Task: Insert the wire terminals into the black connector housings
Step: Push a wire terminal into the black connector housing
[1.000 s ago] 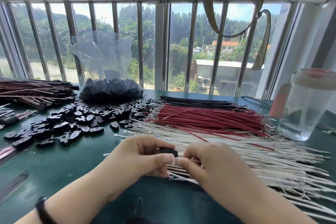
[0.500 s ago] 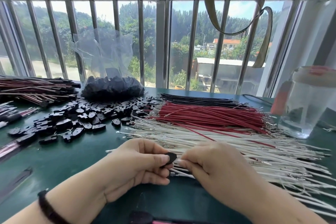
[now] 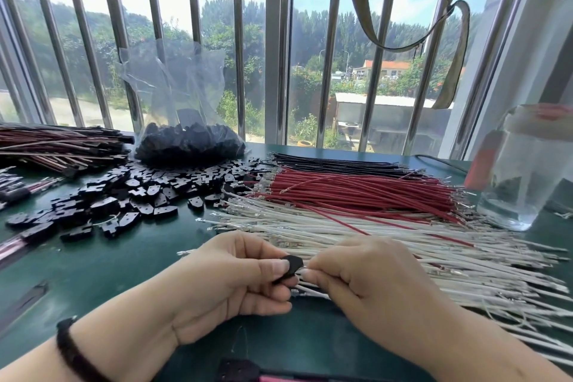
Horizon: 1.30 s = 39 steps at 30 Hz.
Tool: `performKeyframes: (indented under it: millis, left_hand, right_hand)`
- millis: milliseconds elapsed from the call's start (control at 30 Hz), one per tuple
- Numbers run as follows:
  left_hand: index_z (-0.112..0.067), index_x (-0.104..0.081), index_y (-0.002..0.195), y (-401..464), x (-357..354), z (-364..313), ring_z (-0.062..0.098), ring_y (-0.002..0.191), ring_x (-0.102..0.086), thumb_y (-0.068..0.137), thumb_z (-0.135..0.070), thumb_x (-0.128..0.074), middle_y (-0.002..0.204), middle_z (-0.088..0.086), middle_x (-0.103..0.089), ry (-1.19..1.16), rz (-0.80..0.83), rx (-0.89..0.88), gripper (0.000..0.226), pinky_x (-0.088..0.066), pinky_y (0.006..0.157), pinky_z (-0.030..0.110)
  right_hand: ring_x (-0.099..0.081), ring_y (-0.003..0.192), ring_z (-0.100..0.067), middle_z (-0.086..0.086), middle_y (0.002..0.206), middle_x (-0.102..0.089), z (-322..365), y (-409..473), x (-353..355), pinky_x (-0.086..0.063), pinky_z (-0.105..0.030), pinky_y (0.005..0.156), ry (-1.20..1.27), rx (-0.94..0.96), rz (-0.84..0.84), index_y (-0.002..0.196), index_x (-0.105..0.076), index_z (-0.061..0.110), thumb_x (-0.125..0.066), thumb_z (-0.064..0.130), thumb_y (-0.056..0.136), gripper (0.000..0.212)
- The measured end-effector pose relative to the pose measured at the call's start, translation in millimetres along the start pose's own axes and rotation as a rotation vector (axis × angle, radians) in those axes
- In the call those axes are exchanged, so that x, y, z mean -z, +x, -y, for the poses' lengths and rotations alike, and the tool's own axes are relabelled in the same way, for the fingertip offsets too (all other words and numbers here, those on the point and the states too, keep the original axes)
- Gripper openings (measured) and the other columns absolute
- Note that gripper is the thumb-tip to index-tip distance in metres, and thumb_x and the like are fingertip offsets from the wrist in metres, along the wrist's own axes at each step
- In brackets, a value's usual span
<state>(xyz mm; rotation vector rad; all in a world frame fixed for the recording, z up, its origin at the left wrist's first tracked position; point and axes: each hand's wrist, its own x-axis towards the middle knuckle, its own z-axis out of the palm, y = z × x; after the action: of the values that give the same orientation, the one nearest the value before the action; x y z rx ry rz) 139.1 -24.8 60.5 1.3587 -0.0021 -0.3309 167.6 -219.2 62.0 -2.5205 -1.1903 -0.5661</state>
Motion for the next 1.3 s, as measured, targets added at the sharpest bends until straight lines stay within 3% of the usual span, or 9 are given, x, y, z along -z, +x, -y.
performKeyframes:
  millis: [167, 333, 467, 600, 800, 867, 1000, 1167, 1300]
  left_hand:
    - [-0.006, -0.074, 0.063, -2.6, -3.3, 0.7, 0.017, 0.049, -0.063, 0.06, -0.005, -0.068, 0.067, 0.018, -0.067, 0.013, -0.002, -0.002, 0.006, -0.058, 0.051, 0.03]
    - [-0.005, -0.073, 0.064, -1.8, -2.6, -4.1, 0.013, 0.046, -0.058, 0.061, -0.005, -0.068, 0.06, 0.013, -0.063, 0.034, -0.009, -0.029, 0.006, -0.059, 0.054, 0.032]
    - [0.001, -0.069, 0.075, 6.2, 3.2, -3.1, 0.01, 0.045, -0.048, 0.078, 0.004, -0.065, 0.059, 0.011, -0.059, 0.115, -0.026, 0.005, 0.006, -0.06, 0.06, 0.036]
    - [0.003, -0.07, 0.077, 10.8, 17.2, -2.0, 0.012, 0.046, -0.05, 0.081, 0.001, -0.067, 0.069, 0.016, -0.062, 0.168, -0.013, 0.09, 0.005, -0.059, 0.061, 0.037]
    - [-0.019, -0.076, 0.078, 8.8, 27.4, -11.4, 0.013, 0.05, -0.056, 0.064, -0.036, -0.076, 0.063, 0.006, -0.065, 0.44, 0.018, -0.011, 0.021, -0.05, 0.052, 0.024]
    - [-0.023, -0.075, 0.078, 10.4, 28.7, -9.9, 0.009, 0.047, -0.057, 0.07, -0.035, -0.074, 0.059, 0.002, -0.066, 0.474, 0.025, -0.029, 0.015, -0.045, 0.046, 0.018]
    - [-0.025, -0.076, 0.079, 13.4, 33.6, -6.1, 0.006, 0.059, -0.063, 0.074, -0.031, -0.075, 0.075, 0.0, -0.073, 0.445, 0.061, -0.066, 0.008, -0.046, 0.052, 0.014]
    - [-0.021, -0.078, 0.088, 12.2, 45.9, -10.7, 0.008, 0.084, -0.068, 0.063, -0.047, -0.081, 0.09, -0.003, -0.076, 0.41, 0.152, -0.119, 0.036, -0.049, 0.074, 0.016]
    - [-0.021, -0.078, 0.088, 16.8, 51.4, -13.6, 0.008, 0.084, -0.068, 0.063, -0.048, -0.08, 0.091, -0.002, -0.076, 0.432, 0.126, -0.156, 0.037, -0.049, 0.075, 0.016]
  right_hand:
    - [-0.044, 0.051, -0.011, 0.012, 0.053, -0.043, 1.2, -0.9, -2.6, -0.04, -0.03, 0.044, -0.027, 0.064, -0.018, 0.06, -0.04, 0.025, -0.045, 0.041, 0.088, 0.032]
    - [-0.051, 0.057, -0.012, 0.008, 0.058, -0.056, -2.0, 0.0, -2.8, -0.044, -0.033, 0.051, 0.007, 0.039, 0.025, 0.07, -0.058, 0.021, -0.032, 0.051, 0.089, 0.044]
    - [-0.053, 0.069, -0.012, 0.007, 0.072, -0.061, -7.2, 5.4, 2.7, -0.046, -0.03, 0.062, -0.028, -0.006, 0.106, 0.088, -0.056, 0.026, -0.029, 0.062, 0.087, 0.044]
    - [-0.058, 0.082, 0.008, 0.036, 0.077, -0.06, -21.5, 3.2, 13.4, -0.046, -0.015, 0.07, 0.203, -0.178, 0.243, 0.096, -0.06, 0.048, -0.051, 0.06, 0.084, 0.019]
    - [-0.053, 0.091, 0.02, 0.039, 0.09, -0.063, -64.5, 19.4, 34.0, -0.043, -0.008, 0.075, 0.2, -0.38, -0.077, 0.095, -0.065, 0.053, -0.057, 0.033, 0.091, 0.023]
    - [-0.046, 0.111, 0.016, 0.031, 0.12, -0.056, -71.8, 41.1, 28.6, -0.033, -0.006, 0.093, 0.021, -0.334, 0.056, 0.123, -0.056, 0.042, -0.049, 0.02, 0.096, 0.036]
    - [-0.028, 0.138, -0.011, 0.017, 0.152, -0.026, -70.1, 87.1, -1.0, -0.026, -0.03, 0.113, -0.068, -0.302, 0.264, 0.142, -0.032, 0.041, -0.043, 0.016, 0.098, 0.052]
    - [-0.055, 0.109, -0.008, 0.014, 0.117, -0.063, -61.6, 113.3, -24.2, -0.046, -0.029, 0.095, -0.239, -0.237, 0.133, 0.118, -0.062, 0.034, -0.057, 0.041, 0.09, 0.029]
    - [-0.058, 0.077, -0.001, 0.019, 0.079, -0.063, -67.2, 112.6, -21.8, -0.049, -0.021, 0.077, -0.104, -0.221, 0.05, 0.084, -0.069, 0.029, -0.064, 0.043, 0.085, 0.014]
